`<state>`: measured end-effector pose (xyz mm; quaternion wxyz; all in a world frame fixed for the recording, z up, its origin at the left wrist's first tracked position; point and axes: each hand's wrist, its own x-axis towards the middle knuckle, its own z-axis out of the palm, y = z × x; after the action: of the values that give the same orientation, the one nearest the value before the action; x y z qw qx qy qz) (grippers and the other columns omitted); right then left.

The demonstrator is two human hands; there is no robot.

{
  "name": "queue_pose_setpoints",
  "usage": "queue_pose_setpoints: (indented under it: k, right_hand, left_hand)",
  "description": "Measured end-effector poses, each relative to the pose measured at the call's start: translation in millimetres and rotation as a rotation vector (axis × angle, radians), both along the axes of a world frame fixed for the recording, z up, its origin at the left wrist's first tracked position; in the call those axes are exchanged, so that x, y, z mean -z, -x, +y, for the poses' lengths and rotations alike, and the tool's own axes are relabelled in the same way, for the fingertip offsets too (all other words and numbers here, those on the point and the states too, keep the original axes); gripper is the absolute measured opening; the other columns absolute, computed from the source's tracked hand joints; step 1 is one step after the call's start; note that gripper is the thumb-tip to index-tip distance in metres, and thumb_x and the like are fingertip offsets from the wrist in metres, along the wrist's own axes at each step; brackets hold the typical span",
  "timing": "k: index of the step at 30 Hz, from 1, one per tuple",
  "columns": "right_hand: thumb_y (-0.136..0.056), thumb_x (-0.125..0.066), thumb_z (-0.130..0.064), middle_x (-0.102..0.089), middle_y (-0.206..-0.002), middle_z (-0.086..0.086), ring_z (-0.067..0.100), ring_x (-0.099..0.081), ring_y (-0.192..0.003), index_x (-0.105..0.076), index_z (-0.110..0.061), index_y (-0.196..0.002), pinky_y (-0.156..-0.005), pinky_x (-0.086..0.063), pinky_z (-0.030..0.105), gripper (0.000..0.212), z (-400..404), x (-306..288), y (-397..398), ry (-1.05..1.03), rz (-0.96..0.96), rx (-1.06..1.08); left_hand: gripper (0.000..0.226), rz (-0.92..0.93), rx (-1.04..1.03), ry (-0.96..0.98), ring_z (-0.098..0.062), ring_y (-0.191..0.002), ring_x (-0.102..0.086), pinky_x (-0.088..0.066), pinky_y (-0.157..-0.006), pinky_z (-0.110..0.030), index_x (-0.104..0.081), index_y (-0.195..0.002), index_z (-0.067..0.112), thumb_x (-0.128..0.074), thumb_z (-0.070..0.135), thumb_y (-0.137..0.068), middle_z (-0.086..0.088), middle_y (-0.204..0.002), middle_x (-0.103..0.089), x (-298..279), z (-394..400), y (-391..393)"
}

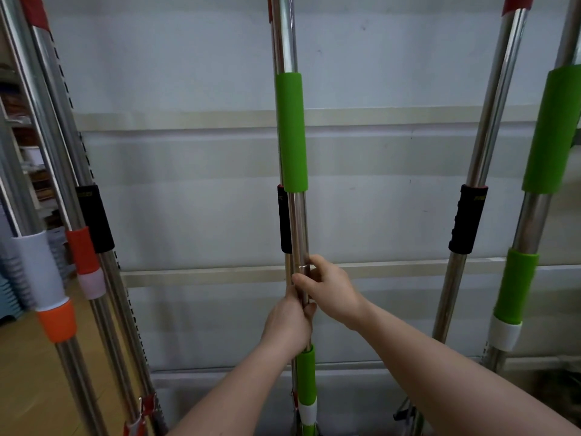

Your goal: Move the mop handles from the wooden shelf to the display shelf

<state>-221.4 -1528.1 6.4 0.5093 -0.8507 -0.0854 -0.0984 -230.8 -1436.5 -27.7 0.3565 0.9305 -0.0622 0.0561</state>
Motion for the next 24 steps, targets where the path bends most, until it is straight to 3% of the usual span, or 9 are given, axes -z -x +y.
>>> queue_pose_setpoints:
  k: [7, 12, 18, 20, 22, 24]
  right_hand:
    - [-0.084, -0.060, -0.018, -0.068, -0.094, 0.003, 0.020, -0.064, -0.090, -0.058, -0.020, -0.113, -0.083, -0.052, 0.034, 0.030, 2, -3, 9, 0.033, -0.011, -0.011]
    - [-0.084, -0.060, -0.012, -0.068, -0.102, 0.004, 0.017, -0.064, -0.090, -0.054, -0.020, -0.121, -0.072, -0.050, 0.020, 0.038, 3, -3, 12, 0.042, 0.001, -0.030]
    - [-0.084, -0.059, -0.014, -0.068, -0.100, 0.003, 0.019, -0.063, -0.092, -0.055, -0.020, -0.117, -0.081, -0.049, 0.028, 0.034, 5, 0, 13, 0.061, 0.010, -0.016]
    - [-0.084, -0.060, -0.017, -0.068, -0.102, 0.005, 0.020, -0.064, -0.095, -0.054, -0.019, -0.120, -0.086, -0.050, 0.032, 0.036, 4, 0, 13, 0.056, 0.029, -0.014]
    - [-0.085, -0.060, -0.024, -0.065, -0.115, 0.007, 0.020, -0.060, -0.109, -0.046, -0.020, -0.131, -0.095, -0.047, 0.034, 0.048, 3, 1, 16, 0.062, 0.077, -0.042]
    - [-0.087, -0.058, -0.035, -0.053, -0.134, 0.009, 0.021, -0.047, -0.127, -0.033, -0.022, -0.142, -0.103, -0.040, 0.032, 0.062, -1, -1, 18, 0.146, 0.136, -0.069]
  left_hand:
    - [0.033, 0.041, -0.005, 0.032, -0.026, -0.087, -0.057, -0.038, -0.066, -0.028, -0.037, -0.126, 0.016, -0.038, 0.024, -0.094, -0.006, -0.099, -0.058, -1, 2, 3]
    - [0.032, 0.056, -0.013, 0.079, -0.017, -0.080, -0.050, -0.036, -0.054, -0.024, -0.038, -0.125, 0.016, -0.041, 0.022, -0.093, -0.001, -0.096, -0.054, 1, 3, 4]
    - [0.037, 0.108, -0.029, 0.136, -0.024, -0.095, -0.059, -0.042, -0.068, -0.027, -0.038, -0.124, 0.018, -0.048, 0.025, -0.089, -0.008, -0.112, -0.060, 0, 3, 10]
    - [0.050, 0.166, 0.003, 0.239, -0.026, -0.104, -0.059, -0.049, -0.077, -0.031, -0.036, -0.122, 0.021, -0.056, 0.035, -0.078, -0.008, -0.117, -0.059, 5, 3, 5]
    - [0.072, 0.226, 0.021, 0.354, -0.024, -0.106, -0.059, -0.053, -0.087, -0.042, -0.034, -0.124, 0.027, -0.057, 0.048, -0.060, -0.008, -0.122, -0.058, 26, 6, -16]
    - [0.081, 0.275, 0.015, 0.359, -0.023, -0.105, -0.059, -0.055, -0.086, -0.041, -0.028, -0.132, 0.030, -0.058, 0.046, -0.059, -0.007, -0.122, -0.055, 14, 8, -5]
